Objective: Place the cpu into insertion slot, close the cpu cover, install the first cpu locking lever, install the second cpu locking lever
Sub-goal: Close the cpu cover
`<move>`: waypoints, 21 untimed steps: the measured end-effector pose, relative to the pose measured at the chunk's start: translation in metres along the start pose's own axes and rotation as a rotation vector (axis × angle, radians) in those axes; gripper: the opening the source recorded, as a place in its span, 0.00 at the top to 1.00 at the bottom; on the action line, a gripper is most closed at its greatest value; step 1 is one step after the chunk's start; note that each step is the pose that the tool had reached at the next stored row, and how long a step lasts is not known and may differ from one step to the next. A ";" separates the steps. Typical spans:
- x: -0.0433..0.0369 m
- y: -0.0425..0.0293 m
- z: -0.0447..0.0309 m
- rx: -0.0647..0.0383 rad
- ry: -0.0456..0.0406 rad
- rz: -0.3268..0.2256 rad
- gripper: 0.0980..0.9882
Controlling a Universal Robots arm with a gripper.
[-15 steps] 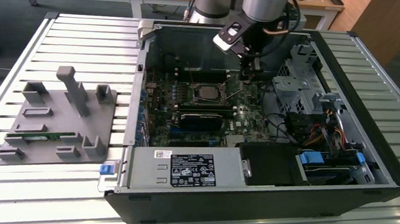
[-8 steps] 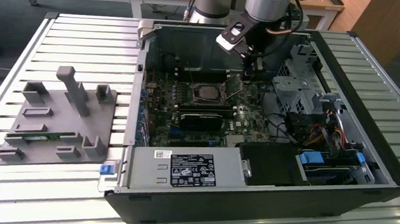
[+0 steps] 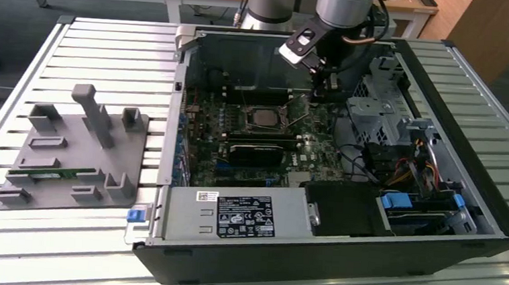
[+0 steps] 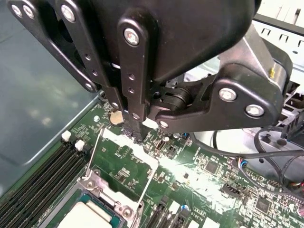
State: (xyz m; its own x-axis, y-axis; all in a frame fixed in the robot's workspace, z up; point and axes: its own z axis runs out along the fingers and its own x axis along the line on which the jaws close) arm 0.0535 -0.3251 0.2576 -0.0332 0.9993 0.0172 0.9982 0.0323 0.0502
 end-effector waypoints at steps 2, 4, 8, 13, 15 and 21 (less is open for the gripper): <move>0.0014 0.0014 0.0006 0.000 -0.0003 0.003 0.99; 0.0021 0.0029 0.0013 0.000 -0.0004 0.008 0.99; 0.0020 0.0052 0.0035 0.000 -0.0005 0.011 0.99; 0.0019 0.0069 0.0078 0.000 -0.0007 0.012 0.99; 0.0019 0.0069 0.0098 0.000 -0.0007 0.013 0.99; 0.0019 0.0046 0.0137 0.000 -0.0009 0.013 0.99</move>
State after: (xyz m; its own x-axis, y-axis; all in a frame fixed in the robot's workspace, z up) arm 0.0586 -0.3228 0.2442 -0.0206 0.9996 0.0169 0.9986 0.0197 0.0499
